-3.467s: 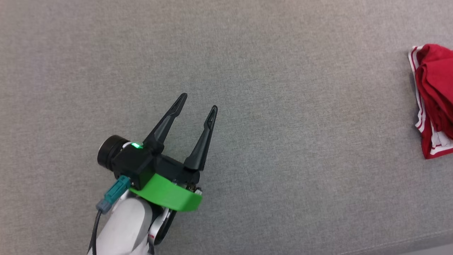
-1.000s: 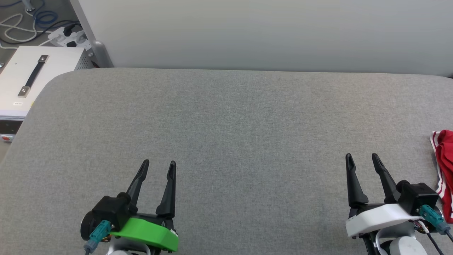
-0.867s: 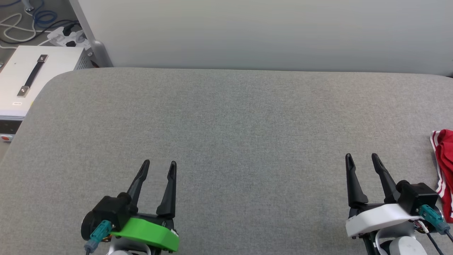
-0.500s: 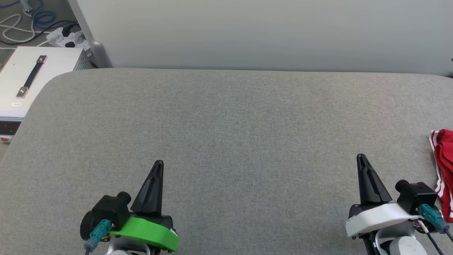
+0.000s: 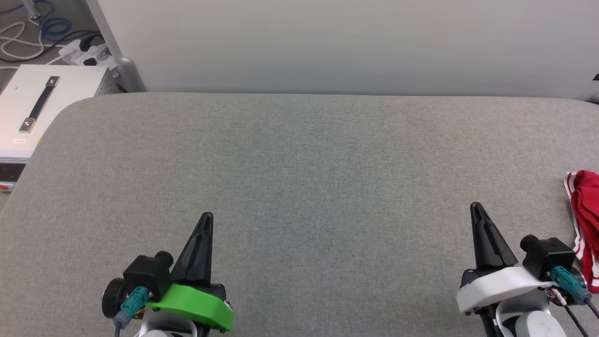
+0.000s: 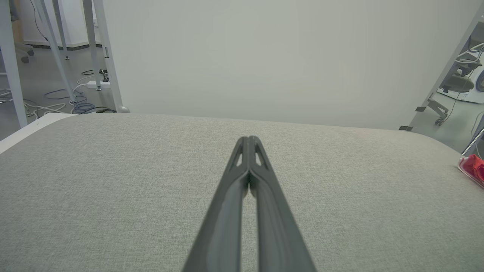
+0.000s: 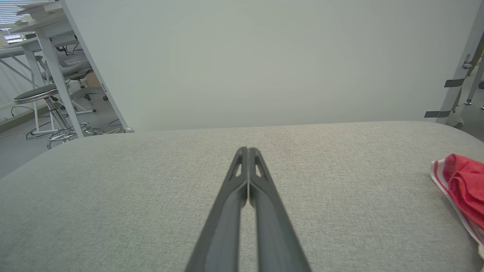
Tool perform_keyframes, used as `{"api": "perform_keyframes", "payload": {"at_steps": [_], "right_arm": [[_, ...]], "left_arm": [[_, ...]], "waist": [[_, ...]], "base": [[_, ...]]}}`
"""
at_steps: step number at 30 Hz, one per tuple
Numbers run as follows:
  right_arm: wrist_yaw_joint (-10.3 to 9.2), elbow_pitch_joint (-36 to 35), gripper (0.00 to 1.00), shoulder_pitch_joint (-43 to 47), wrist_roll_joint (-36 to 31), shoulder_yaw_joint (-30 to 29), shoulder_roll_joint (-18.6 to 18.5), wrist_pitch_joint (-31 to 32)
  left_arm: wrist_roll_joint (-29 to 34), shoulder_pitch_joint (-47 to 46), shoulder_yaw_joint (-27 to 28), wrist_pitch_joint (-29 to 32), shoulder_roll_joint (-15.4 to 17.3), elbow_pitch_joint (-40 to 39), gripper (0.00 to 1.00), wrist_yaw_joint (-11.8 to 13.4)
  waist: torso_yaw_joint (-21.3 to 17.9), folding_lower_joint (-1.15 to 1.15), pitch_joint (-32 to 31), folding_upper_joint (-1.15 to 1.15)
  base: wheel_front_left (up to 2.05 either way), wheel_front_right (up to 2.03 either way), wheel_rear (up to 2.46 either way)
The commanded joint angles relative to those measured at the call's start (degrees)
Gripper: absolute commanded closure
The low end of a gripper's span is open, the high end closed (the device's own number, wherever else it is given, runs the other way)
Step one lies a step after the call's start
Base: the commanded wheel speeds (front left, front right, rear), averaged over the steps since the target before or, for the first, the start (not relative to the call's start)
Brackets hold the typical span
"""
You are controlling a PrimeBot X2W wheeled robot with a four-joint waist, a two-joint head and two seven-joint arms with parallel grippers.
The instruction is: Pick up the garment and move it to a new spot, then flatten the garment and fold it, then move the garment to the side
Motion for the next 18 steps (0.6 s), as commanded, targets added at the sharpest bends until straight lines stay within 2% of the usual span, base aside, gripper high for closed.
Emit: {"api": "perform_keyframes", "payload": {"at_steps": [1,18], "right_arm": [[-0.01,-0.45,1.0,0.45,-0.52,-0.01,0.03,0.35],[-0.02,-1.7,1.0,0.83,-2.24,-0.01,0.05,2.51]], "left_arm": [[0.65,-0.19,0.39,0.29,-0.37,-0.24,1.0,0.33],[3.01,-0.35,1.5,2.48,-0.74,-0.74,1.0,1.43]], "waist": [[-0.04,0.0,-0.03,0.0],[-0.53,0.0,-0.37,0.0]], "base": [[0.0,0.0,0.0],[0.0,0.0,0.0]]}}
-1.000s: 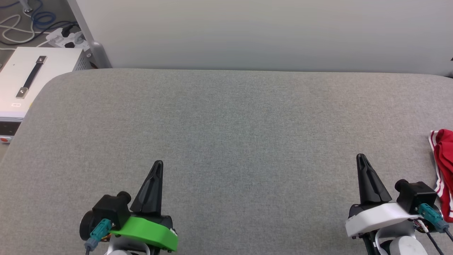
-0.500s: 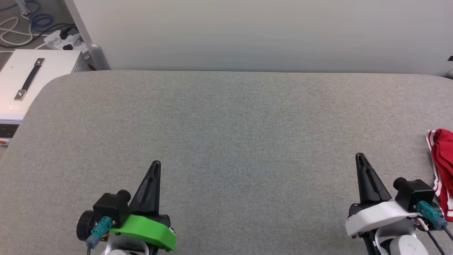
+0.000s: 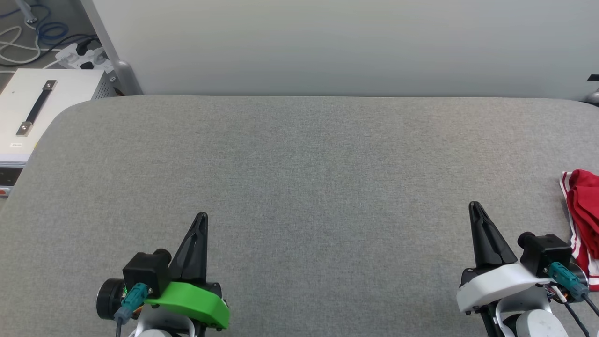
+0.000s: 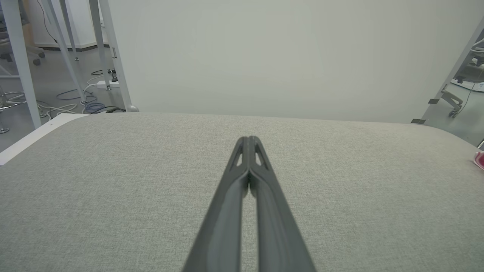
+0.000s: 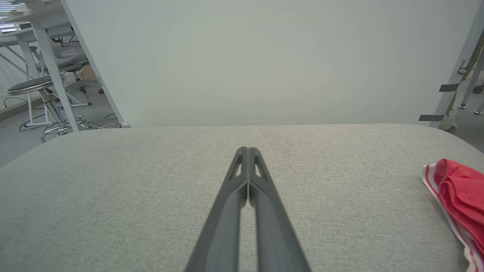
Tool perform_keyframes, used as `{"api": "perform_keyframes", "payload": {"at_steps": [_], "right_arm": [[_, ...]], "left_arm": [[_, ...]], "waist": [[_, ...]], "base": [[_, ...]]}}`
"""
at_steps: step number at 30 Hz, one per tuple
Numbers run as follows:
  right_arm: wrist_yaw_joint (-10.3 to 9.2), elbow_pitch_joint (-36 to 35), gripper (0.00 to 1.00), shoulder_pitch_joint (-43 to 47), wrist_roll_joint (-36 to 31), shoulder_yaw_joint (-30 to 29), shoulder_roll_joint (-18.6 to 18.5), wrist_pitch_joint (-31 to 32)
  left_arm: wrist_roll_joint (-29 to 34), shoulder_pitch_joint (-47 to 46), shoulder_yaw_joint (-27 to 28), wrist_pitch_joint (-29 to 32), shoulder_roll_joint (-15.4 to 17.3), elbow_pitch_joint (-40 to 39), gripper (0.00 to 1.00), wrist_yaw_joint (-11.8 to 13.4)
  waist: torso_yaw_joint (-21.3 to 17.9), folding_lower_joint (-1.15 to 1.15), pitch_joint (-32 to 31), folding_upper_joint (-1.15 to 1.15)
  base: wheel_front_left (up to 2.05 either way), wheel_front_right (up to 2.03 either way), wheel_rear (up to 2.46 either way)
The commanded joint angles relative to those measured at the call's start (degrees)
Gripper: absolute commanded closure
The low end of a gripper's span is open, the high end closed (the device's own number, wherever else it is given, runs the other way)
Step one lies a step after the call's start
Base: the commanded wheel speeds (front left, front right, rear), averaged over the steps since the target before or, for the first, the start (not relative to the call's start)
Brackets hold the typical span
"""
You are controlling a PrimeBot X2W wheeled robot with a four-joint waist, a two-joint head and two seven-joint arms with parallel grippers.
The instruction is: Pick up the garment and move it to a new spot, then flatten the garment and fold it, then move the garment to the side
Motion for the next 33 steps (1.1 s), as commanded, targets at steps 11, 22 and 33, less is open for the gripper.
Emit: {"api": "perform_keyframes", "payload": {"at_steps": [11,22,33], "right_arm": [[-0.03,-1.14,1.0,0.99,-1.59,-0.01,0.04,1.47],[-0.03,-1.85,1.0,1.21,-2.57,-0.01,0.05,2.7],[-0.04,-2.58,1.0,1.43,-3.57,-0.01,0.06,3.96]], "left_arm": [[2.19,-0.43,0.93,1.56,-0.65,-0.69,1.0,1.01],[3.54,-0.53,1.56,2.81,-0.86,-0.97,1.0,1.64],[4.91,-0.62,2.2,4.09,-1.08,-1.26,1.0,2.28]], "waist": [[-0.31,0.0,-0.21,0.0],[-0.59,0.0,-0.41,0.0],[-0.88,0.0,-0.6,0.0]], "base": [[0.0,0.0,0.0],[0.0,0.0,0.0],[0.0,0.0,0.0]]}}
